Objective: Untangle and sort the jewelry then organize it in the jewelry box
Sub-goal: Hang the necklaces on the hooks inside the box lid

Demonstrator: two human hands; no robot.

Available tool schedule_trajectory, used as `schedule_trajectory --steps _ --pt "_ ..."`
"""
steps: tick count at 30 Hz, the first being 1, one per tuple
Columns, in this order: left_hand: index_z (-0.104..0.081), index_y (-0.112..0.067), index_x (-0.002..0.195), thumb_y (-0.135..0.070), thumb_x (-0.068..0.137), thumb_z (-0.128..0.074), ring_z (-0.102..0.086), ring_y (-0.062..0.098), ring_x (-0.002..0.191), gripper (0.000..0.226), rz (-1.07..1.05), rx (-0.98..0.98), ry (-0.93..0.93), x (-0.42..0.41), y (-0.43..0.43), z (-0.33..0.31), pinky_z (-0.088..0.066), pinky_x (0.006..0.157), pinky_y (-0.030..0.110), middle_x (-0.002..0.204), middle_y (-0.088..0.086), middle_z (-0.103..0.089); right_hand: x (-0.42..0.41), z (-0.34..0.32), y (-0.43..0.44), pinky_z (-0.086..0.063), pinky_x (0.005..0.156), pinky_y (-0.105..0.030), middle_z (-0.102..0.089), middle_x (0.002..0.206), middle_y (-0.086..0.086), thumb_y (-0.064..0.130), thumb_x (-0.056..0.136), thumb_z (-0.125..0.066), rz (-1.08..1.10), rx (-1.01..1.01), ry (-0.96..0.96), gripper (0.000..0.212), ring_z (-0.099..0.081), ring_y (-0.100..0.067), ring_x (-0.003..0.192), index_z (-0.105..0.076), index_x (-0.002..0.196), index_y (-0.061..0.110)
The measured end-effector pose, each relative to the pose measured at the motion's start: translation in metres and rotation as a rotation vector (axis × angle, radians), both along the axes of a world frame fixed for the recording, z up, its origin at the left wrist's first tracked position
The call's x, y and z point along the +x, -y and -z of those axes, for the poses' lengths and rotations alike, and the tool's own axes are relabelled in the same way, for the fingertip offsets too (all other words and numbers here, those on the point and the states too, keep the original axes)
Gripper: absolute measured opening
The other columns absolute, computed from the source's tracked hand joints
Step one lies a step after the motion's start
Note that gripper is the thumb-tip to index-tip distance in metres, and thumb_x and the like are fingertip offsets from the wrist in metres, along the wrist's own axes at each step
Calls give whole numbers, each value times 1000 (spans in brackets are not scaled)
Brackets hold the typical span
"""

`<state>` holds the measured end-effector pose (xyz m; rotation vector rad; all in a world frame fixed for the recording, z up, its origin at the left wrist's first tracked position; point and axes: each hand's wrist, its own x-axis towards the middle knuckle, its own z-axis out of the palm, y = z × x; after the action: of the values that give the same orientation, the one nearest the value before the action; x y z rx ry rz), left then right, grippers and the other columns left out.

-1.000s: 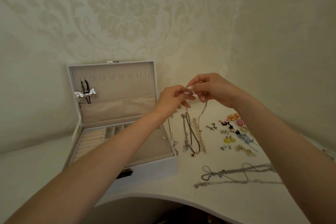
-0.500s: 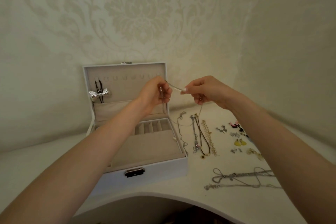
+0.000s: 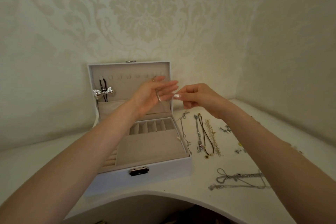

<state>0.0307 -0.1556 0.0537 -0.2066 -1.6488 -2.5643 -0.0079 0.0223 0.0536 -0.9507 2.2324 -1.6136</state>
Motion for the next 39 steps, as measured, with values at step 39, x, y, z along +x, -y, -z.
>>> schedule_trajectory --steps 39 --pt "-58 -9 98 -28 87 -49 -36 3 37 23 8 -321 61 41 91 -6 -24 36 14 64 -3 -54 -4 23 109 -39 55 -18 -54 62 1 22 76 -67 -404 -152 429 11 -46 -9 56 -62 80 13"
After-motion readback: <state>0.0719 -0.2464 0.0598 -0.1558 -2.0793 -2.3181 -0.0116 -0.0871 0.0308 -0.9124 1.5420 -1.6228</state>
